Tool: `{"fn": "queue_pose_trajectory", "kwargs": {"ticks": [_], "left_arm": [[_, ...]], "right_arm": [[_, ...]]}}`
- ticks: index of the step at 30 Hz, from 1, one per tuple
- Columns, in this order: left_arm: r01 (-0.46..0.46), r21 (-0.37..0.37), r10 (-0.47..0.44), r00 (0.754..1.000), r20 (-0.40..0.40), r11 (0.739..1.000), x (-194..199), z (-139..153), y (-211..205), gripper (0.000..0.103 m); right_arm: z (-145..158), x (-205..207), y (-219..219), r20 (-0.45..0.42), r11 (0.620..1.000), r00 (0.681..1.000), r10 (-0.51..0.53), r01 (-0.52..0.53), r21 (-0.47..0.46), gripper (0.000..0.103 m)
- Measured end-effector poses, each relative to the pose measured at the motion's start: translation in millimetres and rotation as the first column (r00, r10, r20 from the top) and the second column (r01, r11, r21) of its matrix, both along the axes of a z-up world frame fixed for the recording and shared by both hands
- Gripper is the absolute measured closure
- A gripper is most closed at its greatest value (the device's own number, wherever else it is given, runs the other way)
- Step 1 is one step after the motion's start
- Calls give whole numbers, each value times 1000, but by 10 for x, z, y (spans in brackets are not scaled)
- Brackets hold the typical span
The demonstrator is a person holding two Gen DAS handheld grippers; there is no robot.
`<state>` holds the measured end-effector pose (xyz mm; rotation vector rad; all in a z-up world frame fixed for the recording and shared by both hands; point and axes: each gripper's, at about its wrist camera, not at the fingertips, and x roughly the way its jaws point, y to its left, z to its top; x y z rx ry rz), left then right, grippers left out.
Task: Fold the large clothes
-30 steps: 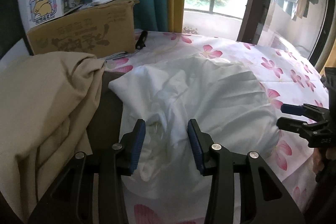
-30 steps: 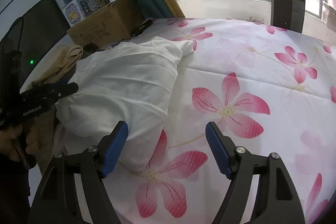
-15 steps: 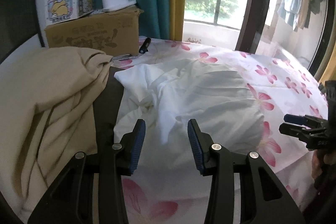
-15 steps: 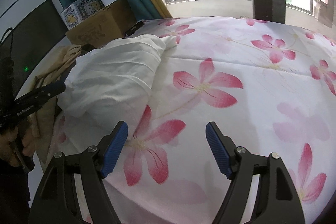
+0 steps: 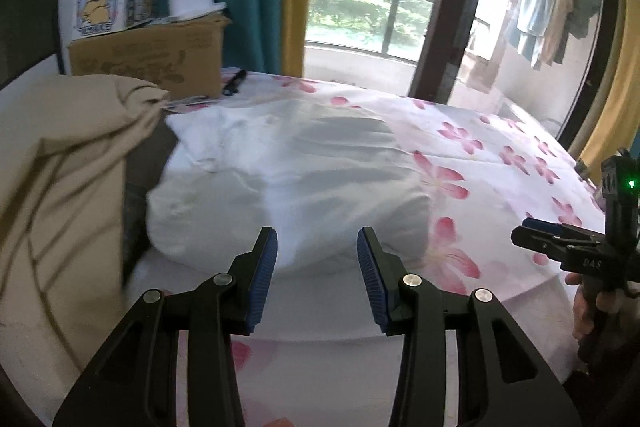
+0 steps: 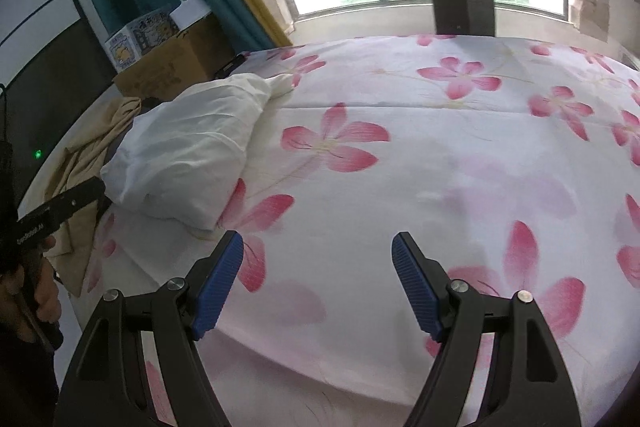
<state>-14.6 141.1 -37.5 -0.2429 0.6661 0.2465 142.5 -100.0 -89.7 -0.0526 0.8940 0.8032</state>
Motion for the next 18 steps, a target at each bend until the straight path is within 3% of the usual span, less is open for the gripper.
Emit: {"fn": "queue_pose_trajectory", "kwargs": {"ticks": [4, 8, 12, 18], "left_arm": [[14, 4, -14, 1000, 13, 1000, 28, -19, -157, 58], [37, -6, -37, 998, 54, 999, 26, 14, -288, 44], [69, -4, -68, 994, 86, 998, 36, 60, -410, 44], [64, 55, -71, 990, 123, 996, 75, 166, -584, 44]], "right_arm": [[3, -16, -211, 9, 999, 999, -50, 50, 0, 26], [13, -14, -413, 21, 996, 996, -92, 92, -5, 25], [44, -15, -585, 33, 992, 991, -127, 127, -3, 23], [152, -25, -808, 76, 984, 982, -175, 175, -2, 22]]}}
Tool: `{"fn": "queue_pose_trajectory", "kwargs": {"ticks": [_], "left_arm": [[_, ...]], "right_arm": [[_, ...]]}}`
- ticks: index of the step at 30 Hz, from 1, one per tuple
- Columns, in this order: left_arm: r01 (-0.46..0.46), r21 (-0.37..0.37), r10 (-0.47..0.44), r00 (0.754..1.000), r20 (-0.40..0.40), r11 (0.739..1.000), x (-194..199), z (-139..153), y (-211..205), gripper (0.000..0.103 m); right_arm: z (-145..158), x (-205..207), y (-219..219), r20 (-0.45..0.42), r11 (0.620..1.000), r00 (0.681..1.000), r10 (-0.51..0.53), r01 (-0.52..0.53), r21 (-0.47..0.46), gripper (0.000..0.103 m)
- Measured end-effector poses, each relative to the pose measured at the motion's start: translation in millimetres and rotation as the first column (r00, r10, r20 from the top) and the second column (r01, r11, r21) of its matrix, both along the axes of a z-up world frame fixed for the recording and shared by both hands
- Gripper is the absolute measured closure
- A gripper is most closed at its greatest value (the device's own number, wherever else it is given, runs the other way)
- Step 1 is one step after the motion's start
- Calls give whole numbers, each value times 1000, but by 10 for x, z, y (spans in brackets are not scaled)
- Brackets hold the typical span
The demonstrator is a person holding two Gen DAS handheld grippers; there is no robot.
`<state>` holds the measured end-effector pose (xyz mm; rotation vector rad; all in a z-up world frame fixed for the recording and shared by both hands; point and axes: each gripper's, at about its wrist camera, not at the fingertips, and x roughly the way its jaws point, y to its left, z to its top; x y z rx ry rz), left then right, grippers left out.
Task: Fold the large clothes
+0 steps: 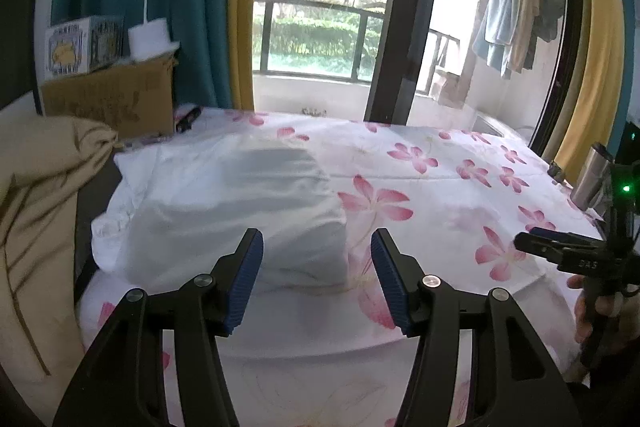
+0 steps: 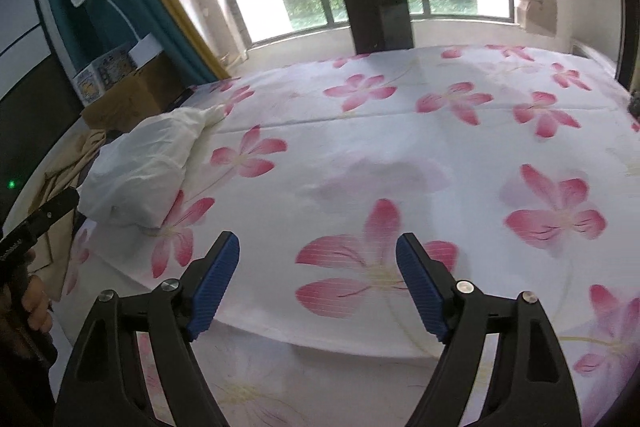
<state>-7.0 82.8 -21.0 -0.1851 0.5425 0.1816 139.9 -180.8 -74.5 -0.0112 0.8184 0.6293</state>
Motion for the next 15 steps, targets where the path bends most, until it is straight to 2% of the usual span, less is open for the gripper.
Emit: {"fn": "queue_pose_trajectory", "kwargs": {"ticks": [3, 8, 12, 15], "left_arm": [[16, 9, -17, 1000, 26, 1000, 21, 72, -72, 44], [7, 74, -12, 998, 62, 997, 76, 208, -203, 44], [32, 53, -37, 995, 92, 998, 109, 319, -215, 44], [40, 73, -48, 991, 124, 997, 119, 407, -240, 44]], "right_arm": [[89, -6, -111, 33, 1000, 999, -25, 26, -13, 22], [262, -10, -278, 96, 997, 993, -71, 75, -35, 22], [384, 1, -380, 136, 994, 986, -91, 98, -41, 21], [505, -24, -442, 186, 993, 977, -101, 112, -48, 14]]}}
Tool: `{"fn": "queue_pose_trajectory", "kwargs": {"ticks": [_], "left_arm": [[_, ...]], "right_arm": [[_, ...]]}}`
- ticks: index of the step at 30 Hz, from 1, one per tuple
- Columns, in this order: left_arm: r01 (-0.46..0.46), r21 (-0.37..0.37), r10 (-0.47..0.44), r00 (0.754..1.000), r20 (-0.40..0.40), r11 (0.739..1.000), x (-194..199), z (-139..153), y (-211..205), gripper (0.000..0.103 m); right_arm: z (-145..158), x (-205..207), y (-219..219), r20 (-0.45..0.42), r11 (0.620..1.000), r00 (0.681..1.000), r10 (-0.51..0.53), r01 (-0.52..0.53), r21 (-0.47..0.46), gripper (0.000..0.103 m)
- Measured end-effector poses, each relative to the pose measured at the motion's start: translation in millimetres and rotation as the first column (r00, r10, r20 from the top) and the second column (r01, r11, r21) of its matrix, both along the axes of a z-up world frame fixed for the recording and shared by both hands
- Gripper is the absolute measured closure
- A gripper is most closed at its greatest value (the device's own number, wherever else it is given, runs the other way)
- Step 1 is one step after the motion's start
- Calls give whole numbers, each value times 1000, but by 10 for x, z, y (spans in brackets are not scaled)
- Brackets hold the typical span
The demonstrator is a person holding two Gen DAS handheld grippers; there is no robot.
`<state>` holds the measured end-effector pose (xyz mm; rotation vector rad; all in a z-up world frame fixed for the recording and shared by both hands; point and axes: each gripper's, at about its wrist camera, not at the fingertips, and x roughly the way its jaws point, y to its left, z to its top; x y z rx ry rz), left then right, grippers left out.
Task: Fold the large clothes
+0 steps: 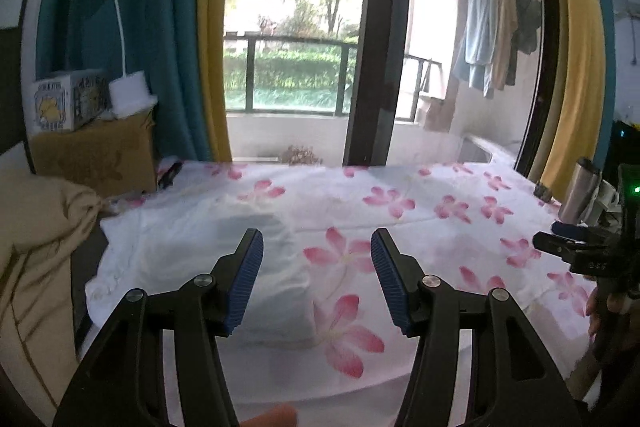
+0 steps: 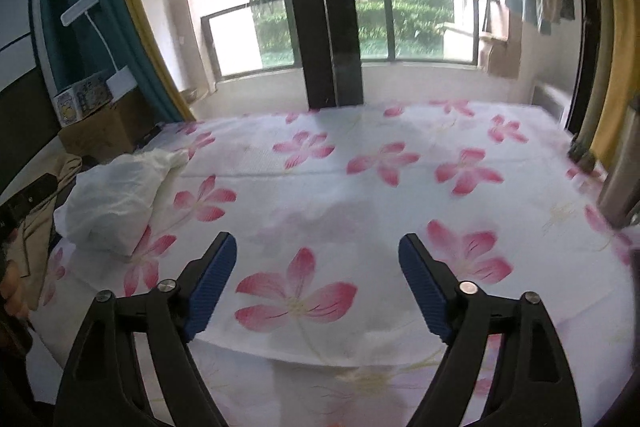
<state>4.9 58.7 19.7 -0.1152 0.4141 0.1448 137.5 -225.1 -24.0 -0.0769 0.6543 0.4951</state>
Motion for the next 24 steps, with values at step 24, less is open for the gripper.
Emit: {"fn": "queue_pose_trajectory", "kwargs": {"ticks": [24], "left_arm": [[43, 35, -50, 976, 211, 998, -194, 703, -63, 23]], "right_arm": [[1130, -313, -116, 310, 997, 948, -67, 57, 44, 1]]}}
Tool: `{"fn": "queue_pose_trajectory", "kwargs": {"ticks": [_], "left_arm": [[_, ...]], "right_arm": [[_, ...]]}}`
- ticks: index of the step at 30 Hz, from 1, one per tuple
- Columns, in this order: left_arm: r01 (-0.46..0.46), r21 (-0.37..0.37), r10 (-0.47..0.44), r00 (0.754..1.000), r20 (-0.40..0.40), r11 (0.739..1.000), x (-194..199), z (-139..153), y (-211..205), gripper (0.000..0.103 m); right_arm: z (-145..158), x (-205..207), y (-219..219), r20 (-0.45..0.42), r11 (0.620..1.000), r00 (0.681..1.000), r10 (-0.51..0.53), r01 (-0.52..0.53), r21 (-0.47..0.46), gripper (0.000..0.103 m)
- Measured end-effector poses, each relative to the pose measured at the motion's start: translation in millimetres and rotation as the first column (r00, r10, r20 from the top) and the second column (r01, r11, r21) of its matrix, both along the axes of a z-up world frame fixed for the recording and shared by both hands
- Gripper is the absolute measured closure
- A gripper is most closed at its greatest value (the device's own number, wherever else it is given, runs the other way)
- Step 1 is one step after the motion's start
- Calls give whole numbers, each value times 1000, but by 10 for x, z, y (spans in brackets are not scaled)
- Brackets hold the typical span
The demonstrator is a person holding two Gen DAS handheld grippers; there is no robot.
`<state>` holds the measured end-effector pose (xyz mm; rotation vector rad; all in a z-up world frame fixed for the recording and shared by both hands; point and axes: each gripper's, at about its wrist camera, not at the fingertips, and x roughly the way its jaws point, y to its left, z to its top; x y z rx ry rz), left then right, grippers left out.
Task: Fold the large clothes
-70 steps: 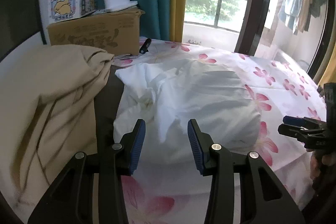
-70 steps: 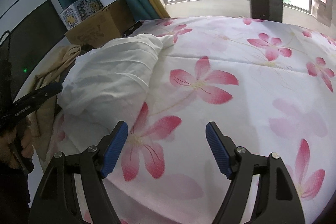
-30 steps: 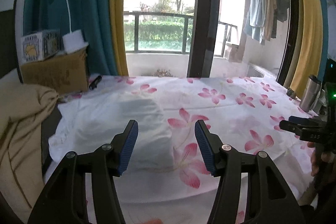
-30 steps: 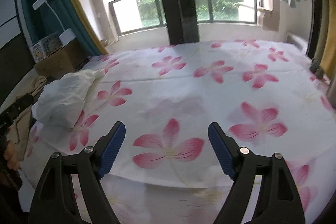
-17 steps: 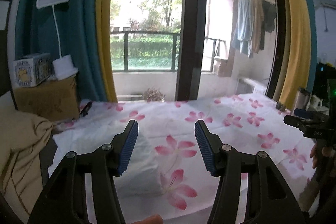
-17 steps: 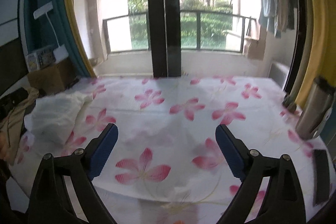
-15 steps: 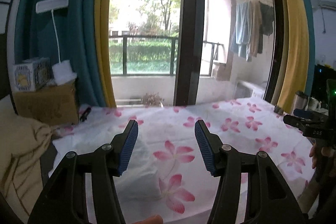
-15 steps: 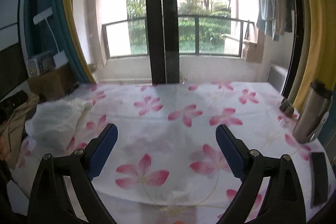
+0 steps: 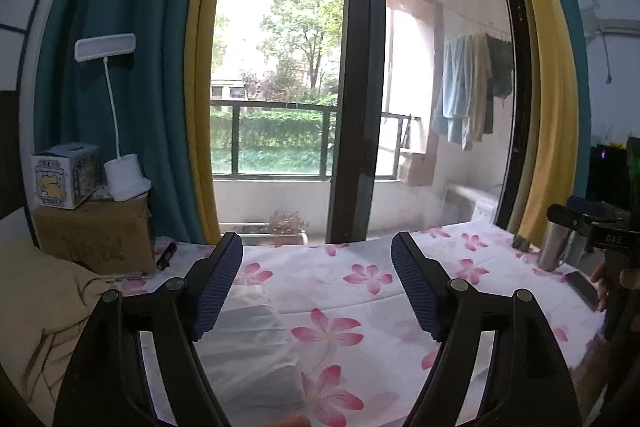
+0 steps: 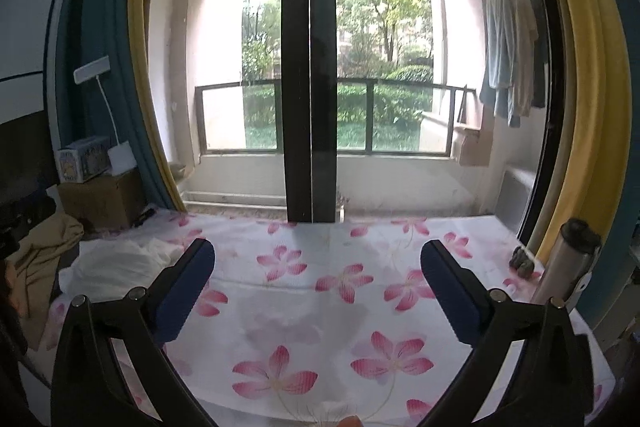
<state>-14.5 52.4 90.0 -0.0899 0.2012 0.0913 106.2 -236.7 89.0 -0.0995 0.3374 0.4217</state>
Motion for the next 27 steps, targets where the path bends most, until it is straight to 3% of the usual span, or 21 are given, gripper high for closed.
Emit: {"fn": "queue_pose_trajectory", "kwargs": {"ticks": [2, 6, 10, 16, 27], "left_arm": [[-24, -1, 24, 1000, -3, 1000, -25, -1, 18, 23], [-79, 93, 81, 997, -17, 993, -52, -68, 24, 23], [-68, 7, 68, 997, -46, 998, -69, -138, 166, 23], [-48, -65, 43, 996, -73, 997, -94, -271, 337, 23], [-69, -48, 64, 994, -84, 996, -40, -335, 351, 23]], "right_arm": [[30, -25, 17, 7, 1000, 1000, -7, 7, 6, 1], [28, -62, 73, 12, 1000, 1000, -16, 15, 18, 1], [-46, -64, 160, -1, 1000, 1000, -6, 6, -3, 1], [-159, -65, 264, -28, 1000, 1000, 15, -16, -24, 1], [-254, 23, 285, -59, 1000, 998, 13, -14, -21, 1]]}}
